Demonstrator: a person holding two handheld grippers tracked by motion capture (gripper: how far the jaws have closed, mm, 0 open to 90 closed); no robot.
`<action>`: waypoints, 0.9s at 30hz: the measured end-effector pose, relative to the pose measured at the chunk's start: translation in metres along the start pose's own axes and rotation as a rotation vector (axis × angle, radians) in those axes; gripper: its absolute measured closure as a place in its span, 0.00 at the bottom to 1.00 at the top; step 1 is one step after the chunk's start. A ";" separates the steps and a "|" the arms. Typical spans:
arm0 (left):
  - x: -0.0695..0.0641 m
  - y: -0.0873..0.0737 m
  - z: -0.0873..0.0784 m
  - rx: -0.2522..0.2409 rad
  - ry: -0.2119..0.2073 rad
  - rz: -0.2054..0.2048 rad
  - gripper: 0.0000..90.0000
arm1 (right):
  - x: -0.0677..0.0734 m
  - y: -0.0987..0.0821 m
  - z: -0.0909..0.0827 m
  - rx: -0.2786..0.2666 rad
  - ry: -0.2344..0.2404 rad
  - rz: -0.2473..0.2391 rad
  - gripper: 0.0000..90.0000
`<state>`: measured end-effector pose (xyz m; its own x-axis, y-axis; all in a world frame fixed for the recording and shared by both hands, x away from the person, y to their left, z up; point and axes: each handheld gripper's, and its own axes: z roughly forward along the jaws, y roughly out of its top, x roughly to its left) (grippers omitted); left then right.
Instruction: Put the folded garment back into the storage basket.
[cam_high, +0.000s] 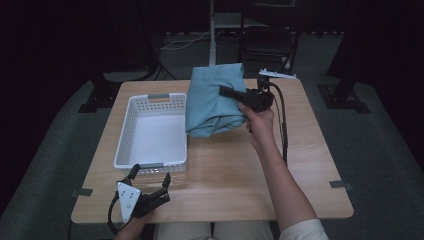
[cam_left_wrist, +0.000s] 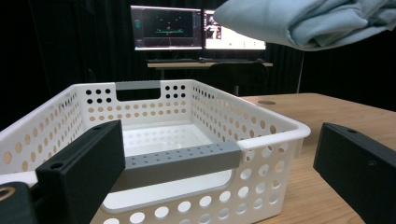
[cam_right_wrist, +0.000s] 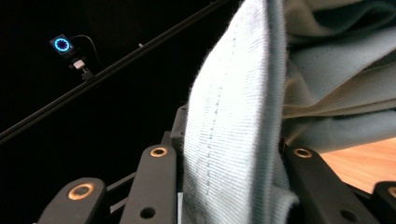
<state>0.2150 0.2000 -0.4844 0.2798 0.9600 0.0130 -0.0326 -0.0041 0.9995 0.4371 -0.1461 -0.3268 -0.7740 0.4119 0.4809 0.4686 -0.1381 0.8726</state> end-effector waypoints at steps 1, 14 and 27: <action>0.000 0.000 0.000 0.000 0.000 0.000 0.04 | 0.002 0.000 0.002 0.002 0.002 -0.004 0.77; 0.000 0.000 0.000 0.000 0.000 -0.001 0.04 | 0.005 -0.007 0.030 -0.006 0.061 0.028 0.77; 0.000 0.000 0.000 -0.002 0.000 -0.002 0.04 | 0.017 -0.014 0.066 0.020 0.081 0.028 0.76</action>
<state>0.2149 0.2000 -0.4844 0.2801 0.9599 0.0113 -0.0336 -0.0020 0.9994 0.4455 -0.0777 -0.3368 -0.7922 0.3335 0.5111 0.4982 -0.1302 0.8572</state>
